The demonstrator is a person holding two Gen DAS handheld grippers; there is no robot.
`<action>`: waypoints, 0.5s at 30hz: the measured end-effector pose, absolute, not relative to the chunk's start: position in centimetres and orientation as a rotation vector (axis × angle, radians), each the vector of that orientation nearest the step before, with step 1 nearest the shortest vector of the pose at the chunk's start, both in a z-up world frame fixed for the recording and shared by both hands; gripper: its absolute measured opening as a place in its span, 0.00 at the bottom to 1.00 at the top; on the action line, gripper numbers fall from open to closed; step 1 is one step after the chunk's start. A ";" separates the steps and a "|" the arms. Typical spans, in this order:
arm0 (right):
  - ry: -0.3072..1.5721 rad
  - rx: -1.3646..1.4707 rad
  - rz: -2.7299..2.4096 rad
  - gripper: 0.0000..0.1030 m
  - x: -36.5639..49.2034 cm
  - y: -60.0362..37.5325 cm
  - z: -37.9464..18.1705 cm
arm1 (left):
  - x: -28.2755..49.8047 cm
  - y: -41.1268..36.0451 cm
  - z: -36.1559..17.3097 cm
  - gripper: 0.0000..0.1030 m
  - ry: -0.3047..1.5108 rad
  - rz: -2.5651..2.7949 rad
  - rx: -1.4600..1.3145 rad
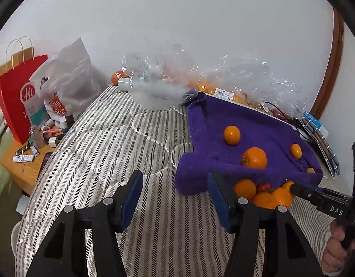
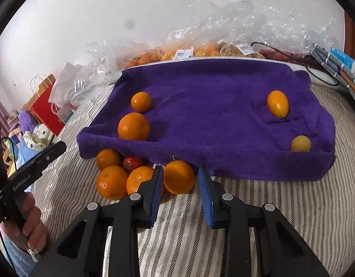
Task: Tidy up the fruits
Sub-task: 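Move the right gripper back to the pile and grasp an orange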
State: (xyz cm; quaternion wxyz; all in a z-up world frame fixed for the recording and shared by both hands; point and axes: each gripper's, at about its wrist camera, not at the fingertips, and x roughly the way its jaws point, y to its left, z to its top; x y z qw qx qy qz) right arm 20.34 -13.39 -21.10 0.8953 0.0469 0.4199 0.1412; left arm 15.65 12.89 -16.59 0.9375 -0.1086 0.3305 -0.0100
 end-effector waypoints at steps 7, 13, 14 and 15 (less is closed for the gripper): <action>0.888 0.173 0.333 0.28 21.1 -14.0 -21.7 | 16.1 13.0 -16.9 0.54 0.688 -0.007 -0.220; 0.856 0.196 0.318 0.28 19.8 -15.5 -21.0 | 16.1 12.8 -17.0 0.54 0.689 -0.010 -0.204; 0.845 0.185 0.301 0.28 19.1 -16.1 -20.7 | 16.1 12.7 -17.0 0.54 0.689 -0.011 -0.202; 0.836 0.165 0.281 0.28 18.5 -16.6 -20.4 | 16.1 12.7 -17.0 0.54 0.689 -0.015 -0.202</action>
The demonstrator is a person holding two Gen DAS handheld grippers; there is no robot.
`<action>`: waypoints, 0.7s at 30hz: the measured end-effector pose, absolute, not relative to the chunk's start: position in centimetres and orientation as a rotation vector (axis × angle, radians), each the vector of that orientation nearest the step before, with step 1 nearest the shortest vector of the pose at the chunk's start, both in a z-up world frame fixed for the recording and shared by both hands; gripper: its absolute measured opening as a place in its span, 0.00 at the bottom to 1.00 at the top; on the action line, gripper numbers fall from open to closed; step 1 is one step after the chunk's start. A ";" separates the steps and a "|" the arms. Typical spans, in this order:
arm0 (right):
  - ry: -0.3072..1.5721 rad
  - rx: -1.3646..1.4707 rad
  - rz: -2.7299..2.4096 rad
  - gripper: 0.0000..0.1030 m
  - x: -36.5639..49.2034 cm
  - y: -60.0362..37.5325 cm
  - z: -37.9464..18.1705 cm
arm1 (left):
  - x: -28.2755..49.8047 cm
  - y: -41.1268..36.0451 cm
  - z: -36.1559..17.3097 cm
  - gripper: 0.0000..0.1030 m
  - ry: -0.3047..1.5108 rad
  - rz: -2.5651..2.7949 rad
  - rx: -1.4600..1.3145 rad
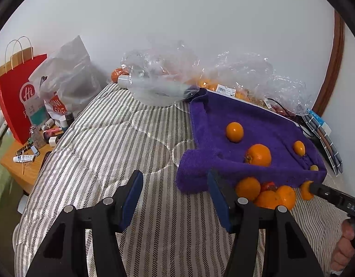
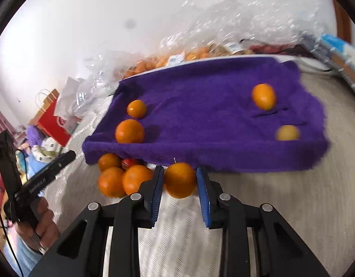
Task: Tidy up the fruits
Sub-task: 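Move the right gripper back to the pile and grasp an orange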
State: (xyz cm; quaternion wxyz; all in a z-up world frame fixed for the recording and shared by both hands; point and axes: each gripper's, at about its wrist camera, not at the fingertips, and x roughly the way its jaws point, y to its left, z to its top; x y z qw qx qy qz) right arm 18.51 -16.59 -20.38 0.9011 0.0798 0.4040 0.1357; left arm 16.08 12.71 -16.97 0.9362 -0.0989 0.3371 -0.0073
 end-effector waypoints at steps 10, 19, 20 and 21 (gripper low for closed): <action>0.835 0.047 0.129 0.28 13.8 -21.6 -21.0 | 16.3 13.2 -17.1 0.54 0.705 -0.064 -0.265; 0.828 0.061 0.140 0.31 13.8 -21.6 -21.8 | 16.2 12.5 -17.1 0.54 0.697 -0.113 -0.243; 0.828 0.049 0.136 0.31 13.9 -21.4 -22.0 | 16.1 12.3 -17.0 0.54 0.693 -0.131 -0.239; 0.828 0.041 0.134 0.31 13.9 -21.3 -22.2 | 16.0 12.0 -16.9 0.54 0.692 -0.153 -0.233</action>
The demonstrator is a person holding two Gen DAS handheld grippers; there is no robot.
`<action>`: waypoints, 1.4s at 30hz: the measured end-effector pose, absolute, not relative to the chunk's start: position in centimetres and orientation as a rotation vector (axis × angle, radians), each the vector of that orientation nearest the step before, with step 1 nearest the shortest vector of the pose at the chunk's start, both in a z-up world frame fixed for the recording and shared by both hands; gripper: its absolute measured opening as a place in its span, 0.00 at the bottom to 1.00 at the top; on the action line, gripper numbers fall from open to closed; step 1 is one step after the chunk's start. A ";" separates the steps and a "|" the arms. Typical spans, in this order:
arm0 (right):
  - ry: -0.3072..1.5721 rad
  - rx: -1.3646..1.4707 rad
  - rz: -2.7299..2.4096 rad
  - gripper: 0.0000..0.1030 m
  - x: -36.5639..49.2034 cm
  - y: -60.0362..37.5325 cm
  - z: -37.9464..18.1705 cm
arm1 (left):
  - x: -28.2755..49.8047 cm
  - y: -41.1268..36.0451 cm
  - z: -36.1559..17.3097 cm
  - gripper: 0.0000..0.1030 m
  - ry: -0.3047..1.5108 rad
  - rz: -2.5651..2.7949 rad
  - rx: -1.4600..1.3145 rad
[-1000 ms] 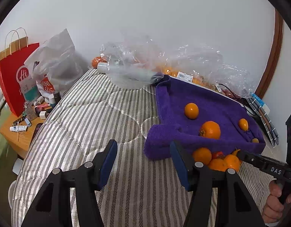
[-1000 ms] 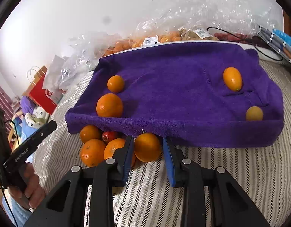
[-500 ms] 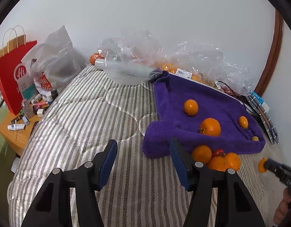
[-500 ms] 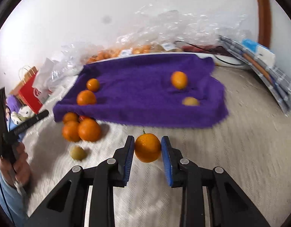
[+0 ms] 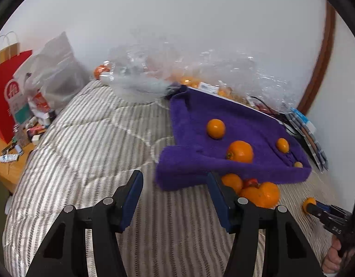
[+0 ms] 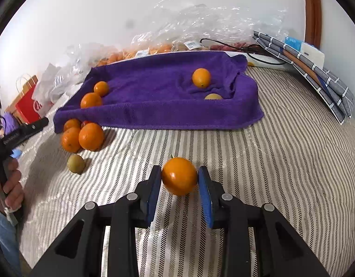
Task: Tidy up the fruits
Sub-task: 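Move the right gripper back to the pile and grasp an orange, then carry the orange in the right gripper while the left grasps an orange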
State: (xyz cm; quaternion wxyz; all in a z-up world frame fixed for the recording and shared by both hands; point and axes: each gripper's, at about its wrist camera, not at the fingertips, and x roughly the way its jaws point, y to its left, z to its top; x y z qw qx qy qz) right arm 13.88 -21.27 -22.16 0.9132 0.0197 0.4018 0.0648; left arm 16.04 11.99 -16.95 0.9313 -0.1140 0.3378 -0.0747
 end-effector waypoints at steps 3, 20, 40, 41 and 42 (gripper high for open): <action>0.825 0.038 0.136 0.32 13.8 -21.3 -22.2 | 15.9 10.9 -17.0 0.54 0.710 -0.219 -0.210; 0.785 0.172 0.155 0.31 13.3 -23.3 -21.8 | 19.4 7.4 -18.6 0.52 0.901 -0.240 -0.396; 0.813 0.170 0.081 0.31 13.8 -23.6 -22.2 | 17.0 11.8 -19.2 0.32 0.845 -0.170 -0.507; 0.819 0.165 0.078 0.31 13.9 -23.5 -22.3 | 17.1 11.8 -19.2 0.32 0.846 -0.168 -0.509; 0.822 0.156 0.075 0.32 14.0 -23.3 -22.3 | 17.2 11.9 -19.3 0.32 0.849 -0.168 -0.512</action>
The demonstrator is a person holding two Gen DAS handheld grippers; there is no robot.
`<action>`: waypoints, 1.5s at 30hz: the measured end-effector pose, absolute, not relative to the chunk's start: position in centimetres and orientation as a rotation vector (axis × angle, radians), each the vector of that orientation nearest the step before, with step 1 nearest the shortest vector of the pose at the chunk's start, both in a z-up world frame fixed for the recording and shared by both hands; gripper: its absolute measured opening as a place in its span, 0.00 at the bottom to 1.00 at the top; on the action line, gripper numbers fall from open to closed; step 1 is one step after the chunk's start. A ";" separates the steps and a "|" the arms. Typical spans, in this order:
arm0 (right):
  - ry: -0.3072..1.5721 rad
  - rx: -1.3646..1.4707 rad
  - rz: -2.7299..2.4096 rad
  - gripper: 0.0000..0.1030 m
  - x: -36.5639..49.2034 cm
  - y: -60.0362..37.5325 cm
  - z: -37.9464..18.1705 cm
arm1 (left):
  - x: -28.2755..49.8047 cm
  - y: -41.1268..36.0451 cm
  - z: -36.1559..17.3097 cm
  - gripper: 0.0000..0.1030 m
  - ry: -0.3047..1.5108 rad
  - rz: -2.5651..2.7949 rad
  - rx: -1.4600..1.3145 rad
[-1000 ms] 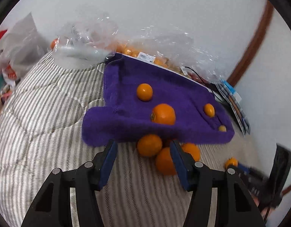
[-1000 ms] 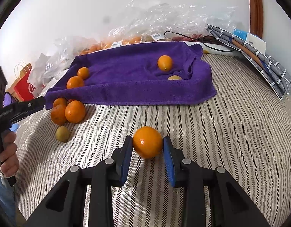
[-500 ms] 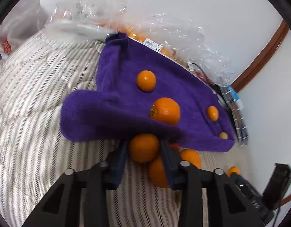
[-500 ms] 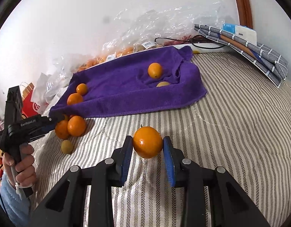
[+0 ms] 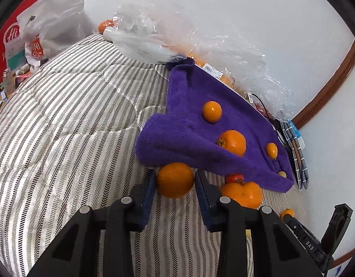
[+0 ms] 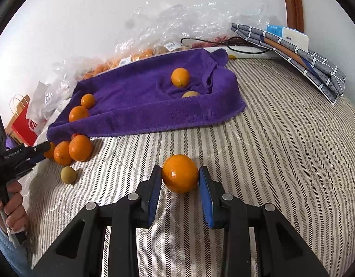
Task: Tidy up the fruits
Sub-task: 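Carry the orange in the right gripper while the left grasps an orange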
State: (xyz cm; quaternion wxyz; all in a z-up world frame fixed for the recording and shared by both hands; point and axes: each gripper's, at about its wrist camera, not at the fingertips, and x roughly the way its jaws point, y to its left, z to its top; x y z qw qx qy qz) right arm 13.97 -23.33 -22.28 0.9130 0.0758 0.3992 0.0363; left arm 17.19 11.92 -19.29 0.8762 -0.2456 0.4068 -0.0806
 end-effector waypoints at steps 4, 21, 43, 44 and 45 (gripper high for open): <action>0.842 0.136 0.071 0.32 14.2 -22.9 -22.5 | 17.4 11.6 -19.5 0.35 0.854 -0.165 -0.500; 0.827 0.120 0.061 0.31 14.0 -22.7 -22.2 | 16.5 9.6 -18.3 0.32 0.790 -0.183 -0.380; 0.743 0.055 0.106 0.31 12.7 -21.8 -19.6 | 13.6 7.5 -13.6 0.32 0.634 -0.261 -0.261; 0.730 0.040 0.107 0.31 12.9 -21.7 -18.9 | 13.7 7.5 -13.0 0.32 0.636 -0.258 -0.258; 0.723 0.033 0.110 0.31 13.1 -21.7 -18.4 | 14.0 7.5 -12.3 0.32 0.638 -0.254 -0.253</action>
